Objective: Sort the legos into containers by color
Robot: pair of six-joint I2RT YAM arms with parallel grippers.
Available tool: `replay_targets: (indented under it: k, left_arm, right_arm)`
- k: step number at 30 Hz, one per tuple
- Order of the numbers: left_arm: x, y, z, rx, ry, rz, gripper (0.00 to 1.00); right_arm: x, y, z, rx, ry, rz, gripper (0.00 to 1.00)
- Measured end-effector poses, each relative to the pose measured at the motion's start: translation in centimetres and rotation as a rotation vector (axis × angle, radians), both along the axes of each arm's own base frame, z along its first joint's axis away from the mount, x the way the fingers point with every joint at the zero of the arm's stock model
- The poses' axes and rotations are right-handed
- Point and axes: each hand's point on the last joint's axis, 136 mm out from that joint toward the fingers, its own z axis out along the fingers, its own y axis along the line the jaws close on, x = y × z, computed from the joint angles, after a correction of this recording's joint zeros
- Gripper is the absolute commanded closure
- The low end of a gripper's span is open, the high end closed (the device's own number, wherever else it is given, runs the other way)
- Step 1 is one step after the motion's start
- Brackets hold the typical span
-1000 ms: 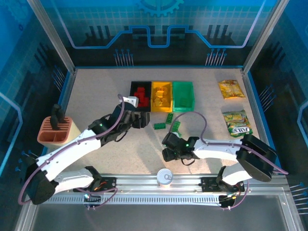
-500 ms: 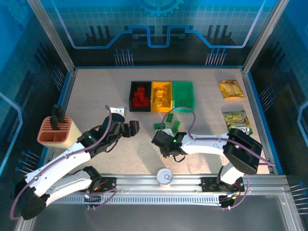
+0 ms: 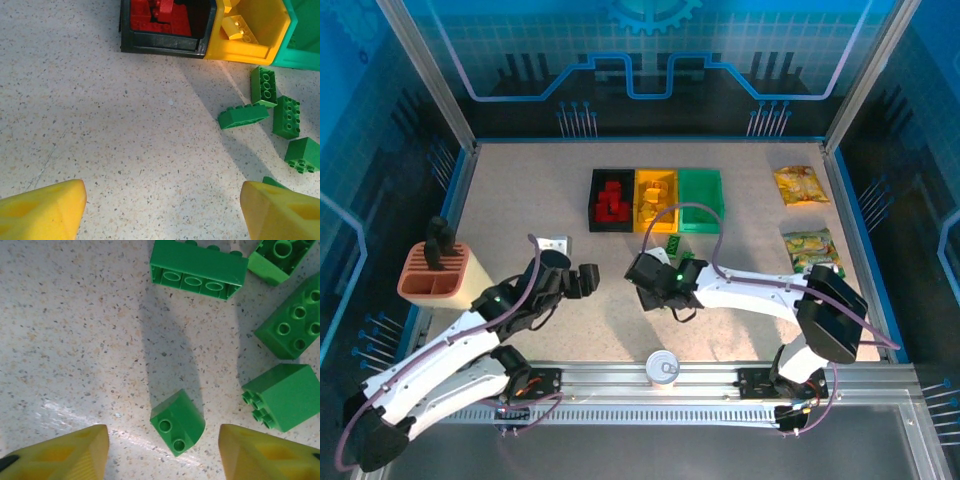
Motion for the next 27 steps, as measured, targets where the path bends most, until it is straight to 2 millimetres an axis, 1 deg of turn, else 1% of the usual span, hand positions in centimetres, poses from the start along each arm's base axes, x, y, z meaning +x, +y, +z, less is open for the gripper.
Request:
replay_targets:
  k: [3, 8, 11, 12, 13, 14, 15, 19, 24, 27]
  left_arm:
    - [-0.4, 0.3, -0.4, -0.001, 0.005, 0.005, 0.19]
    - [-0.8, 0.7, -1.3, -0.001, 0.028, 0.017, 0.19]
    - [-0.9, 0.7, -1.4, 0.0, 0.03, 0.018, 0.18]
    - [-0.9, 0.7, -1.4, 0.0, 0.03, 0.018, 0.19]
    - [-0.9, 0.7, -1.4, 0.0, 0.03, 0.018, 0.18]
    - [-0.9, 0.7, -1.4, 0.0, 0.03, 0.018, 0.18]
    - [-0.9, 0.7, -1.4, 0.0, 0.03, 0.018, 0.18]
    - [-0.9, 0.7, -1.4, 0.001, 0.03, 0.019, 0.18]
    - [-0.8, 0.7, -1.4, 0.001, 0.03, 0.019, 0.19]
    - [-0.8, 0.7, -1.4, 0.001, 0.031, 0.019, 0.18]
  right_arm:
    - [0.0, -0.4, -1.5, -0.05, 0.028, -0.002, 0.37]
    - [-0.3, -1.0, -4.2, -0.132, 0.082, 0.013, 0.42]
    - [-0.4, -1.0, -5.2, -0.158, 0.108, 0.027, 0.47]
    - [-0.3, -0.9, -5.3, -0.164, 0.111, 0.031, 0.5]
    - [-0.2, -0.8, -5.5, -0.167, 0.114, 0.037, 0.55]
    - [-0.2, -0.6, -5.6, -0.171, 0.116, 0.043, 0.61]
    - [-0.1, -0.5, -5.6, -0.172, 0.118, 0.047, 0.65]
    - [0.1, -0.1, -5.3, -0.163, 0.114, 0.055, 0.72]
    - [0.2, -0.2, -4.6, -0.158, 0.106, 0.059, 0.73]
    - [0.6, -0.5, -3.4, -0.148, 0.091, 0.061, 0.74]
